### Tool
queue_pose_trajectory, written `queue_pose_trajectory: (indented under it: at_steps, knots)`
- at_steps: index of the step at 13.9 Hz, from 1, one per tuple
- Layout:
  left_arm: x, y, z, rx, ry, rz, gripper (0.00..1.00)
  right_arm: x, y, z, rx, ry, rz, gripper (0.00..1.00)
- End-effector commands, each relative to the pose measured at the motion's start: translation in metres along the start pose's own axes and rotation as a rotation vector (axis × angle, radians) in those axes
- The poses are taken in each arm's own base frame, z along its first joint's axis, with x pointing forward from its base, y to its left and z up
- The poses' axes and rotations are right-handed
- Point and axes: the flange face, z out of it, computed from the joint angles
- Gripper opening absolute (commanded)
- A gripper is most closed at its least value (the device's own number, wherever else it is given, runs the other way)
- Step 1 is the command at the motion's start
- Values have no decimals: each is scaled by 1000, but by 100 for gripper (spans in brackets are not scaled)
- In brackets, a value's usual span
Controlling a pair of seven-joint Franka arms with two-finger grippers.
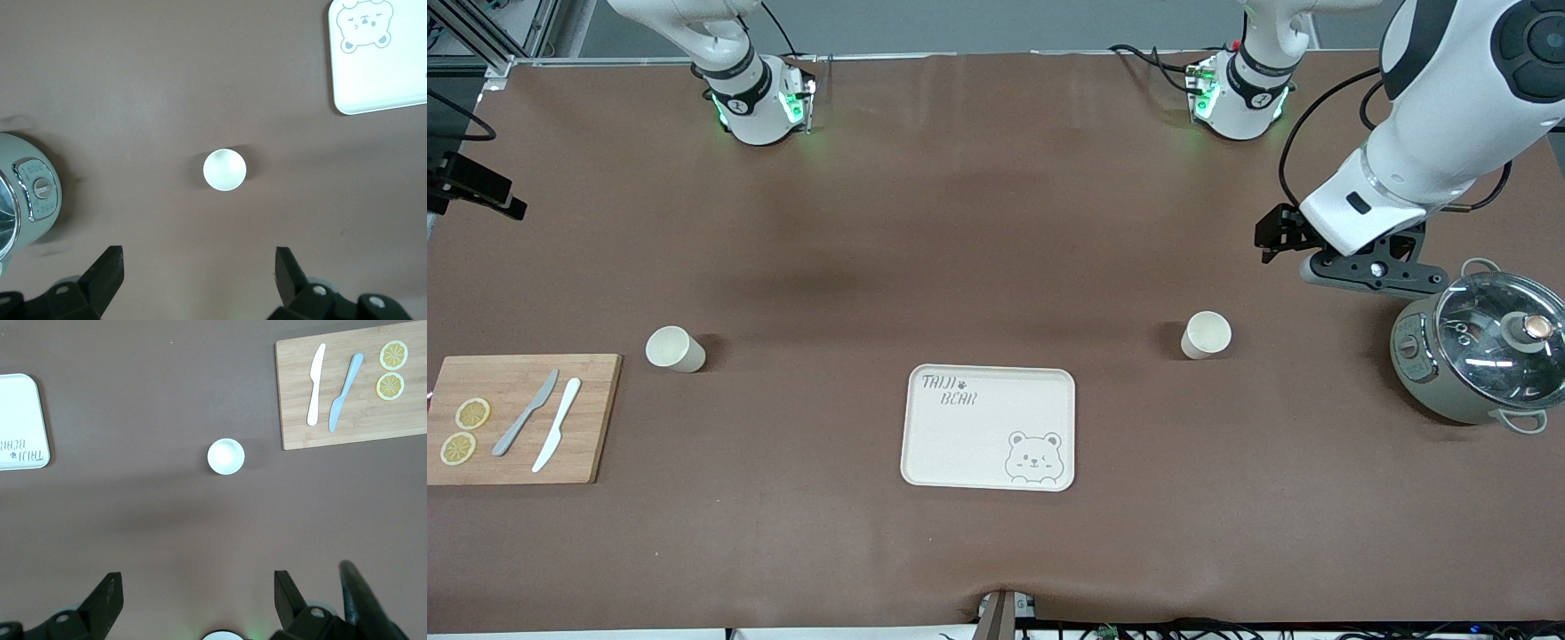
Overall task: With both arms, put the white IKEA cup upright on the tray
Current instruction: 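Lower the left gripper over one white cup while the right gripper reaches another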
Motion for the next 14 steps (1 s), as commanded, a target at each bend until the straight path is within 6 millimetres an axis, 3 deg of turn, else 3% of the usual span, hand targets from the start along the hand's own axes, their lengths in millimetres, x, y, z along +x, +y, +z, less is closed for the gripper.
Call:
queue_pose_trajectory:
  at_steps: [1,3,5,9,11,14]
  knots:
    - [-3,2,-6,-15,-5,-10,100,0,3,-1,-9,2,2,100]
    - [-3,6,-10,-16,4,-5,100,0,4,-2,-9,2,4,100]
    - [-1,25,-3,-18,-9,37,100,1,5,0,-9,-2,2,100]
    - [-3,26,11,-24,-31,44,100,7,6,9,-21,-22,5,100]
    - [-7,26,29,-5,-19,51,100,9,7,13,-23,-30,5,100]
    - [-19,24,73,2,18,75,100,11,11,16,-23,-37,14,100]
